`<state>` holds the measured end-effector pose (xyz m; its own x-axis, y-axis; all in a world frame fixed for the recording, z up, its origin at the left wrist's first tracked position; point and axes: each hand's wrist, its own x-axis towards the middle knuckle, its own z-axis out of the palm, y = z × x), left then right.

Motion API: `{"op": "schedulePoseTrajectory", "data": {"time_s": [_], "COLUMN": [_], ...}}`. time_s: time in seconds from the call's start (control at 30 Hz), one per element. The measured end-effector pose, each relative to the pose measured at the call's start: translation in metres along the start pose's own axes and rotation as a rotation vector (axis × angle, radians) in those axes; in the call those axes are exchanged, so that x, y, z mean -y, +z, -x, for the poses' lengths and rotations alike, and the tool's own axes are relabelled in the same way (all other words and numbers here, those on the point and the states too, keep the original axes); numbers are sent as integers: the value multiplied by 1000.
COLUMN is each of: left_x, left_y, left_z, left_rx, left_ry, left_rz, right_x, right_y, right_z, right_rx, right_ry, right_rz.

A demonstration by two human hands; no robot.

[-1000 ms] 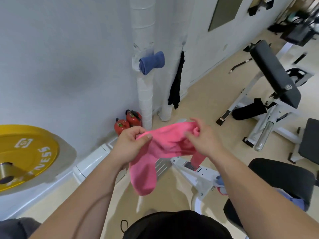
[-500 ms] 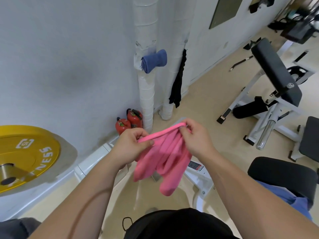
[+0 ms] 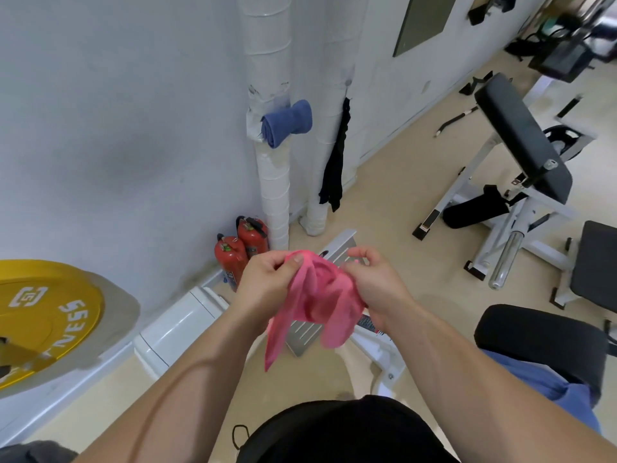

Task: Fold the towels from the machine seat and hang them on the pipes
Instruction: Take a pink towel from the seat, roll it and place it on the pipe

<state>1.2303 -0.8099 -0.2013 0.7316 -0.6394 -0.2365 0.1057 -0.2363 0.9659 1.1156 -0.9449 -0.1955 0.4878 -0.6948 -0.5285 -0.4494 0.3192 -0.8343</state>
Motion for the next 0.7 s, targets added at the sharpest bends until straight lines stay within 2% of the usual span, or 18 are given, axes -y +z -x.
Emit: {"op": "schedulePoseTrajectory", "data": {"time_s": [0.1, 0.27, 0.4, 0.5, 0.6, 0.7], "left_x": [-6, -19, -34, -44, -55, -67], "left_y": [20, 36, 47, 63, 80, 97], "left_z": [0, -15, -39, -57, -75, -90], "left_rx": [61, -23, -53, -54, -68, -91], "left_ry": [26, 83, 84, 47, -21, -54], "left_rz": [-101, -17, -29, -33, 5, 63], "right_x": [9, 29, 42, 56, 68, 84], "right_y": [6, -6, -24, -38, -52, -71], "right_z": [4, -13, -45, -74, -105, -131], "right_rx": [60, 270, 410, 341, 277, 363], "right_ry": [-44, -40, -264, -457, -741, -878], "right_rz": [-91, -331, -108, 75, 223, 278]}}
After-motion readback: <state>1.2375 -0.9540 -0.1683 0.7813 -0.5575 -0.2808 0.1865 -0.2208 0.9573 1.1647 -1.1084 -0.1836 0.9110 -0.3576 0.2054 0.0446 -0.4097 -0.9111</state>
